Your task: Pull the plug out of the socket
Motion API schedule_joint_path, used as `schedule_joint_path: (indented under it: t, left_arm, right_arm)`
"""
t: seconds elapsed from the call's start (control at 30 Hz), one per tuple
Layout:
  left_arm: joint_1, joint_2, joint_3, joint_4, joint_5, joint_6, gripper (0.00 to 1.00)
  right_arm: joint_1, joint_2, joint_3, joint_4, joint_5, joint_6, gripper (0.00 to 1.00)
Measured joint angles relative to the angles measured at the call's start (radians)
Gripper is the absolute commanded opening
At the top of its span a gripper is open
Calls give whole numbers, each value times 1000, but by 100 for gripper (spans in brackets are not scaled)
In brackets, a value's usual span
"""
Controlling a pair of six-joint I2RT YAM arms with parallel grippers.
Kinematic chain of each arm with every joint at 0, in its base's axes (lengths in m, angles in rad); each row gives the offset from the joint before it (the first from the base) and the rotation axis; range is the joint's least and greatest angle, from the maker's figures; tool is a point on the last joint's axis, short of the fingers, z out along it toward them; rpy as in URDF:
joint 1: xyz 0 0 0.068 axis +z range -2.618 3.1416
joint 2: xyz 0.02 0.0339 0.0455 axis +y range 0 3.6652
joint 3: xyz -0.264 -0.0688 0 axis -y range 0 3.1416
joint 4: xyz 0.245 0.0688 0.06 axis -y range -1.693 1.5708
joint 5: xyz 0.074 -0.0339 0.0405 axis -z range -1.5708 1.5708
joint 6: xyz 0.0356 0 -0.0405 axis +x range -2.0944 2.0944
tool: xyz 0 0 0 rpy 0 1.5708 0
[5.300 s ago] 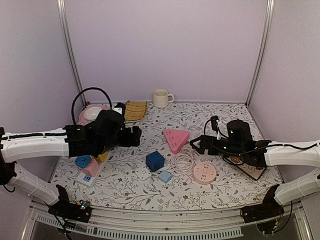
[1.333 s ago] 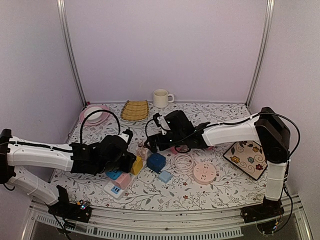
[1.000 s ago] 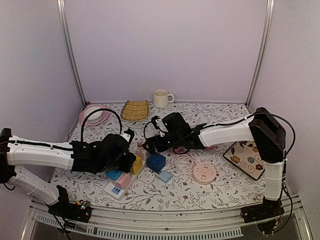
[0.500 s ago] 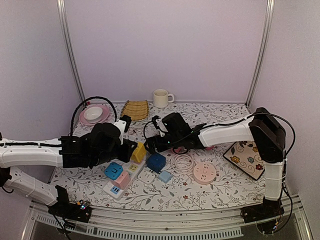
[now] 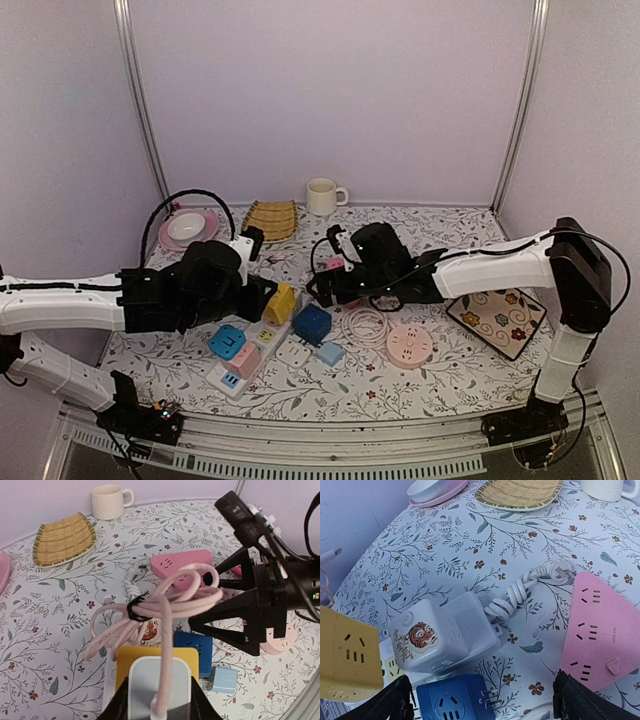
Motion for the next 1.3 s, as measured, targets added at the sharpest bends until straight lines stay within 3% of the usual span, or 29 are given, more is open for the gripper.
schedule_joint_path:
  t: [0.33, 0.6, 0.93, 1.17, 1.3]
  left_arm:
    - [2, 36, 97, 17, 125, -11, 9]
    - [2, 114, 155, 55, 245, -19, 9]
    - [2, 176, 191, 92, 324, -26, 9]
    - [2, 197, 195, 114, 338, -27, 9]
    - [2, 205, 195, 132, 348, -31, 9]
  right_arm:
    - [42, -303, -298, 233, 13, -119, 100]
    - [172, -348, -401, 333, 77, -254, 99]
    - [178, -335, -389, 356, 142, -289, 98]
    - [185, -322, -389, 348, 158, -287, 80]
    - [190, -322, -388, 345, 151, -289, 60]
